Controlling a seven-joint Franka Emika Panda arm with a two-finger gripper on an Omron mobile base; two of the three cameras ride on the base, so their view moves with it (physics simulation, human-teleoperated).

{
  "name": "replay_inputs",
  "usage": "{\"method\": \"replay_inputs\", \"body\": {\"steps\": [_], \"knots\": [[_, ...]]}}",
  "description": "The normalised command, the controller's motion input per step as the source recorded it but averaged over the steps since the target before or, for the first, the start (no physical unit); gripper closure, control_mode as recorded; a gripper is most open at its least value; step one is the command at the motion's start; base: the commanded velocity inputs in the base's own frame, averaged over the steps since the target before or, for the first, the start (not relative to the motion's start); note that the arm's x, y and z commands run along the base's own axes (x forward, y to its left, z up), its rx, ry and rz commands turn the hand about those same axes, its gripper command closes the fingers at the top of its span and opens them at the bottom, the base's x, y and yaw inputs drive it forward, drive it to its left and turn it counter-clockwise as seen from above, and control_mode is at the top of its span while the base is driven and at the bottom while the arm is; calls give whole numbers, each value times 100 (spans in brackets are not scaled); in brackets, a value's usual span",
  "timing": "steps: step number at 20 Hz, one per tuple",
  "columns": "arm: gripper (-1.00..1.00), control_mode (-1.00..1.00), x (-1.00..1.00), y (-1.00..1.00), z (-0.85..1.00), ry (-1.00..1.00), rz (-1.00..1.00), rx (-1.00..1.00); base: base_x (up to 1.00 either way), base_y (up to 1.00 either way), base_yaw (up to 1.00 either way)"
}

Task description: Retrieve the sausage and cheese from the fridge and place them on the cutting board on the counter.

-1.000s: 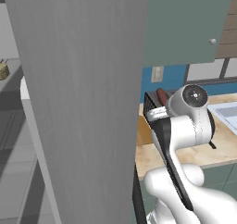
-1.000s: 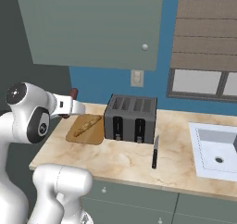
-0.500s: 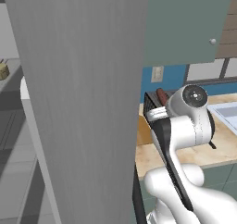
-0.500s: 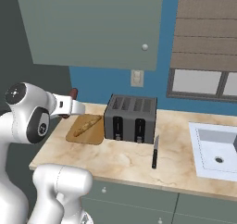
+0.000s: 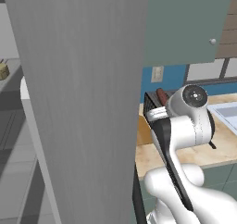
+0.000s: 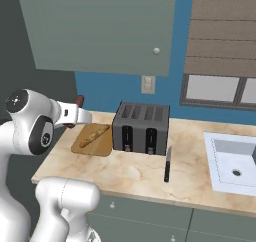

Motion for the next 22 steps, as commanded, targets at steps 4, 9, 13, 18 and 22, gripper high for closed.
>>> {"method": "replay_inputs", "body": {"steps": [4, 9, 13, 18, 22], "knots": [[100, -100, -3, 1, 0, 0, 0, 0, 0, 0, 0], [100, -100, 9, 12, -10, 11, -10, -1, 0, 0, 0], [100, -100, 44, 29, -18, 48, -16, 3, 0, 0, 0], [100, -100, 39, 31, -7, 35, -3, 6, 0, 0, 0], [100, -100, 42, 15, -27, 20, 0, 12, 0, 0, 0]]}}
